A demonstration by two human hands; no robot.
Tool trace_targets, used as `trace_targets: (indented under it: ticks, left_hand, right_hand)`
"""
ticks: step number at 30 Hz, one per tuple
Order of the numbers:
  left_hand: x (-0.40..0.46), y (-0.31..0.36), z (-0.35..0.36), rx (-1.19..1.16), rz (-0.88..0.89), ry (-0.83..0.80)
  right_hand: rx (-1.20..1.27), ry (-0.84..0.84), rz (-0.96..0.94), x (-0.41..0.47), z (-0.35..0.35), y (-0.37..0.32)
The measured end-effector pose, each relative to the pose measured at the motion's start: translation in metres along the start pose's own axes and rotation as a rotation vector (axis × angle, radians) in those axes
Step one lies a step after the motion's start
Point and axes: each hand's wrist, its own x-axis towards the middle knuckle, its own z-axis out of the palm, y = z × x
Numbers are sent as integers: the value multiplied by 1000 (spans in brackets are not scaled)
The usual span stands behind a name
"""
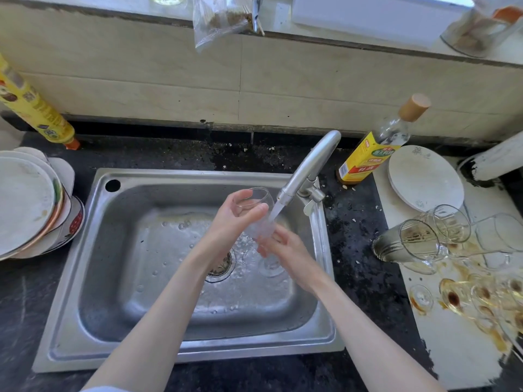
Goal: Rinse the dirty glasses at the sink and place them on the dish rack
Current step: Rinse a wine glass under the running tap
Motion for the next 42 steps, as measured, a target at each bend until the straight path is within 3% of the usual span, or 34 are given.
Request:
trace_targets:
  ticks: [8,11,14,17,20,26,28,32,34,36,39,42]
  left_hand:
    - [-14,0,22,38,136,83]
    - [-13,4,24,22,157,78]
    - [-11,3,29,-67,136,196]
    - [-7,-4,33,-180,100,283]
    - [-5,-8,32,-179,55,213]
    - [-9,-7,14,-293,-8,-34]
    - [-10,-8,22,-256,-9,62]
    - [-9,-9,41,-278,-32,330]
    - [-7,-11,42,-260,-30,292]
    - [-8,-11,40,-232,-16,180]
    - [-15,-5,34,-95,57,15]
    - [-19,-1,26,-24,101,-117]
  right_hand:
    - [128,234,-40,1,19,-3]
    - [150,225,-10,1,16,-7]
    - [64,161,5,0,18,-3]
    - [-88,255,-104,-2,33,7]
    - [-40,340,-73,-4,32,1]
    - [159,77,269,-2,11,-6]
    - [70,121,219,-3,12,-5]
    - [-180,390,-7,-10,29,0]
    - [-224,479,8,-11,36,5]
    - [-93,503,-17,-8,36,4]
    - [204,338,43,-4,23,-4]
    - [266,171,79,0,11,1]
